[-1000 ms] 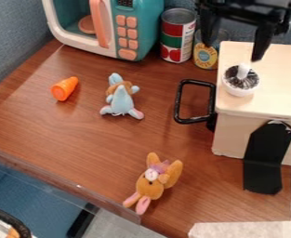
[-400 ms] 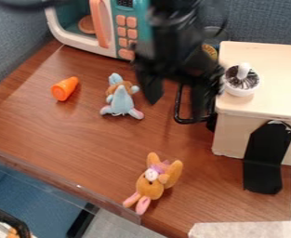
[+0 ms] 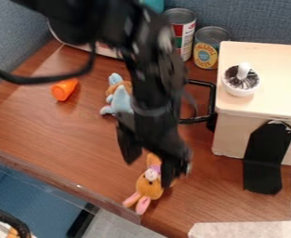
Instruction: Pickup the cotton toy from left of table and place it middle of table
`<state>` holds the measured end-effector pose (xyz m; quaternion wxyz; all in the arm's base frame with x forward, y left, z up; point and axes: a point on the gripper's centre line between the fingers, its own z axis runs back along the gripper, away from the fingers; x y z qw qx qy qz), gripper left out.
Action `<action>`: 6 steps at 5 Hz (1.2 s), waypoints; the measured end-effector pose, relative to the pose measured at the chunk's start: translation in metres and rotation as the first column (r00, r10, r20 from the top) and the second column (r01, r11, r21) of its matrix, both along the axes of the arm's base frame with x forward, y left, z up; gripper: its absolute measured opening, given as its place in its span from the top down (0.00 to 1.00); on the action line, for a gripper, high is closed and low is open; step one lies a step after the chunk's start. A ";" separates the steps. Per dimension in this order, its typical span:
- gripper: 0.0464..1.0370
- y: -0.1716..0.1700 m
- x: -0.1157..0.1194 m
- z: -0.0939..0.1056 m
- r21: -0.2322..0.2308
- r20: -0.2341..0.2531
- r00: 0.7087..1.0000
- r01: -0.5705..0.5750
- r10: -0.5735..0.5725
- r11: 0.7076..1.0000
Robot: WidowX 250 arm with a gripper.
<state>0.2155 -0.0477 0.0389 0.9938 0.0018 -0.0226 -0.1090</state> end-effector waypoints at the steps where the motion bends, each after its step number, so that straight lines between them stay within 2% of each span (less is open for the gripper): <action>1: 0.04 -0.003 0.004 -0.026 -0.003 -0.026 1.000 -0.015 0.015 1.000; 2: 0.04 -0.003 0.004 -0.039 0.011 -0.039 0.999 -0.031 0.031 0.999; 3: 0.09 0.001 0.013 -0.051 0.015 -0.053 0.997 -0.061 0.062 0.998; 4: 0.36 0.017 0.014 -0.045 0.023 -0.057 0.991 -0.123 0.124 0.992; 5: 0.49 0.035 0.021 -0.015 0.014 0.019 0.983 -0.182 0.182 0.983; 6: 0.50 0.075 0.023 0.015 -0.008 0.039 0.954 -0.298 0.298 0.954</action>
